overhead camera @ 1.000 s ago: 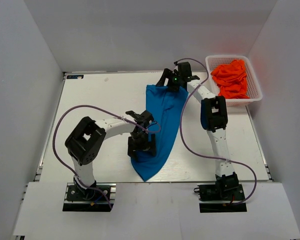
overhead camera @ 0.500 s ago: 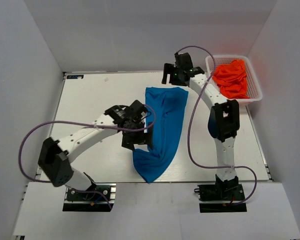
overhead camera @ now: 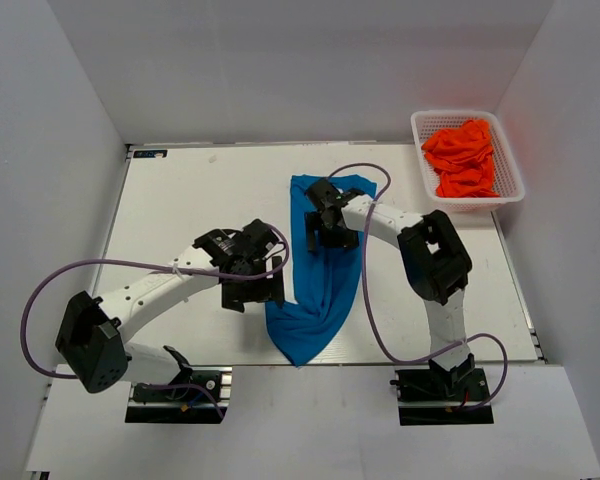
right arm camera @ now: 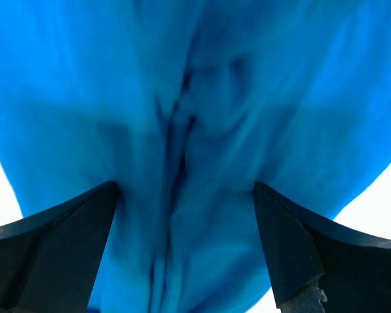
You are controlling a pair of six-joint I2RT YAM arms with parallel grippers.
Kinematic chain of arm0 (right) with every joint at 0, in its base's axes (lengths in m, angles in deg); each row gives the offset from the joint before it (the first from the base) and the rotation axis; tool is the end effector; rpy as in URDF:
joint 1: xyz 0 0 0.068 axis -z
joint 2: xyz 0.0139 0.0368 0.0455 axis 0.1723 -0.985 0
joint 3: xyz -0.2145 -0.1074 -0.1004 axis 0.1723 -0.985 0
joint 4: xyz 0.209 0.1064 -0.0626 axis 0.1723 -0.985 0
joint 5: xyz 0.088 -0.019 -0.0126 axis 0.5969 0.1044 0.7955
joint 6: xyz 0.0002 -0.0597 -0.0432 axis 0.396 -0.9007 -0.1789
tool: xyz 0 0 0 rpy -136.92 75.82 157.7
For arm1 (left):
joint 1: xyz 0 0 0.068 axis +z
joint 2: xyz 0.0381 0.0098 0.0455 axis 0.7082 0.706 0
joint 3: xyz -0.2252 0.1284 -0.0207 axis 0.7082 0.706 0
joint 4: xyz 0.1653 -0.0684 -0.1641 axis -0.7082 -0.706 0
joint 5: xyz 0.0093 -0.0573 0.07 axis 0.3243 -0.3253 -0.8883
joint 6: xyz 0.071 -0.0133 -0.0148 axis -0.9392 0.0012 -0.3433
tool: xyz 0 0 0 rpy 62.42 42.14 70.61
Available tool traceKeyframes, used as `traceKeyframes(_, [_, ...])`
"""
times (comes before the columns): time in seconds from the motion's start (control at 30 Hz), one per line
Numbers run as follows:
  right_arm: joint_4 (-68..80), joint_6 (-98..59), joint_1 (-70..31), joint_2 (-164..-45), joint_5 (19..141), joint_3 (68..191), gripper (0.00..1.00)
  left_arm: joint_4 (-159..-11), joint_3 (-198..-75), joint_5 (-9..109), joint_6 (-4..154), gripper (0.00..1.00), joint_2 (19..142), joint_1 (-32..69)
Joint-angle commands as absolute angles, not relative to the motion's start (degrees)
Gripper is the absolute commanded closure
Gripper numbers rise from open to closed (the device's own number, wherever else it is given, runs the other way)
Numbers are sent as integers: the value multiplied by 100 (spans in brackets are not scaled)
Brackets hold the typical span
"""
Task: Fold and stack the t-shirts
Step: Rotate the tshirt 90 degrees
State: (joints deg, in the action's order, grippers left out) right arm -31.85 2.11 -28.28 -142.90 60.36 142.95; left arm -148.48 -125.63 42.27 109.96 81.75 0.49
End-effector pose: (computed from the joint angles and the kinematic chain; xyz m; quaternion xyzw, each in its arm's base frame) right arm 0.3343 0.2461 0.1445 -0.0642 0.9757 0.0097 0.2093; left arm 0.1606 -0.1595 0.2218 -0.0167 0.9937 -0.0832 0.0737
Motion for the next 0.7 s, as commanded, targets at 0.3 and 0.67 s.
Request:
traceKeyframes(0.3, [-2945, 328, -2375, -15654, 6387, 15579, 10, -14430, -12864, 3399, 11021, 0, 8190, 106])
traceKeyframes(0.67, [-2279, -1095, -1821, -16740, 7616, 18589, 10, -14256, -13076, 3530, 10837, 0, 8744, 395])
